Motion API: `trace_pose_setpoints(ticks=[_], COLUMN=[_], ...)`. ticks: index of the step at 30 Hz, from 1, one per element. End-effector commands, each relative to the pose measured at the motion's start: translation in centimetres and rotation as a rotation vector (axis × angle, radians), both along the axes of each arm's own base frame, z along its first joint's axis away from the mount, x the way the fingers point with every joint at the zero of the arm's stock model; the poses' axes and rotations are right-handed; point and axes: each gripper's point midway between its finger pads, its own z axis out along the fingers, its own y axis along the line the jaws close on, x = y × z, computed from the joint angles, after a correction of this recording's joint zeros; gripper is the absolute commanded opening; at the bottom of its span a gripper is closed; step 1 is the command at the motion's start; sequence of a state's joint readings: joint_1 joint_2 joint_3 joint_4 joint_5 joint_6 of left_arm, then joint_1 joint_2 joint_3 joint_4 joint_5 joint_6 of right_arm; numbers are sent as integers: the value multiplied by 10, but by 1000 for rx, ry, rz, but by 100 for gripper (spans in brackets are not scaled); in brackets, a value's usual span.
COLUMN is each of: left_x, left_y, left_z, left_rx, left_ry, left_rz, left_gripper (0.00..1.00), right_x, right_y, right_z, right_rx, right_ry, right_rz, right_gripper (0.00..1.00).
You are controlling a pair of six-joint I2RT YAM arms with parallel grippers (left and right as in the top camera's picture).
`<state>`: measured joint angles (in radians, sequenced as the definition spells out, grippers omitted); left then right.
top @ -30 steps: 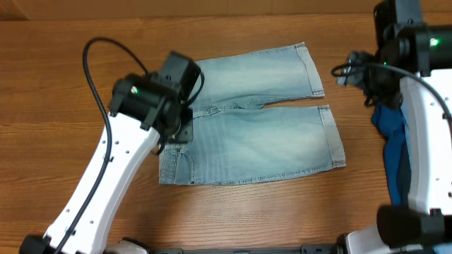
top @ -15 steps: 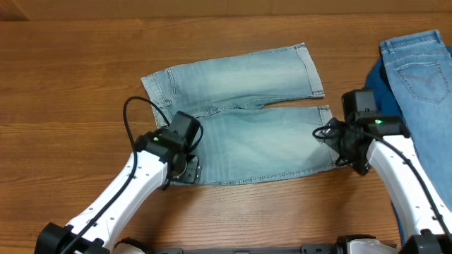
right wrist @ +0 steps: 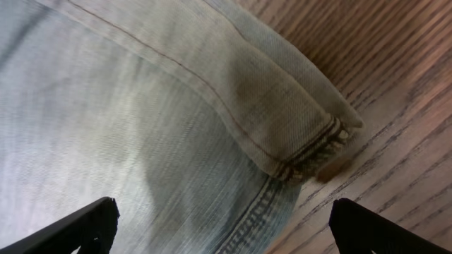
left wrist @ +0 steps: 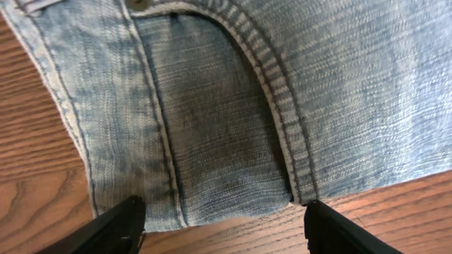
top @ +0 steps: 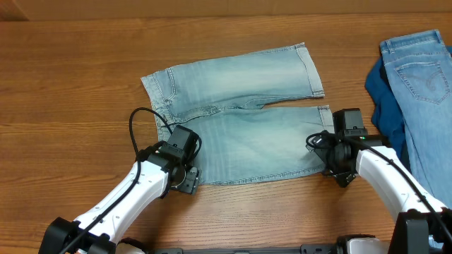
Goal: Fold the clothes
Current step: 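Move both grippers to the shorts' near edge and grasp it, then lift the near edge with both grippers and fold it over the far half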
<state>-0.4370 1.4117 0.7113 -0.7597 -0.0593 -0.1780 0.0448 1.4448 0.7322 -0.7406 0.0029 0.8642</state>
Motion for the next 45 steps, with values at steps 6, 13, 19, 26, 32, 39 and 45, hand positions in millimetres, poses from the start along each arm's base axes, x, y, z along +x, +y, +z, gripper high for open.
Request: trace_pose_setpoints(ticks=[6,13,19,26,32,39,45], left_x=[-3,-13,-10,-12,-11,-11,-11], left_y=[4,-10,-13,-12,-13,-14,-15], left_z=[-4,-7,-11,-23,-23,-23,-23], left_rx=[28,-37,29,45,43,39,30], left_ry=[-5,44,16,57,52,52,52], left_rz=[-85,-146,-214,-215,-215,-215,-215], left_gripper=[56,66,66,60,58,58,59], right_x=[1,17,28,15,0,0,0], right_y=[2,4,20,21,23,15,14], right_z=[-5,6,14,10,-12,-15,-15], right_rx=[15,299,398,401,401,342,340], right_ry=[8,-54,-100,-47,-42,-49,-49], right_rz=[-15,-142,-114,-123,-125,-84,-85], right_gripper=[100,100,100,96,65,63,11])
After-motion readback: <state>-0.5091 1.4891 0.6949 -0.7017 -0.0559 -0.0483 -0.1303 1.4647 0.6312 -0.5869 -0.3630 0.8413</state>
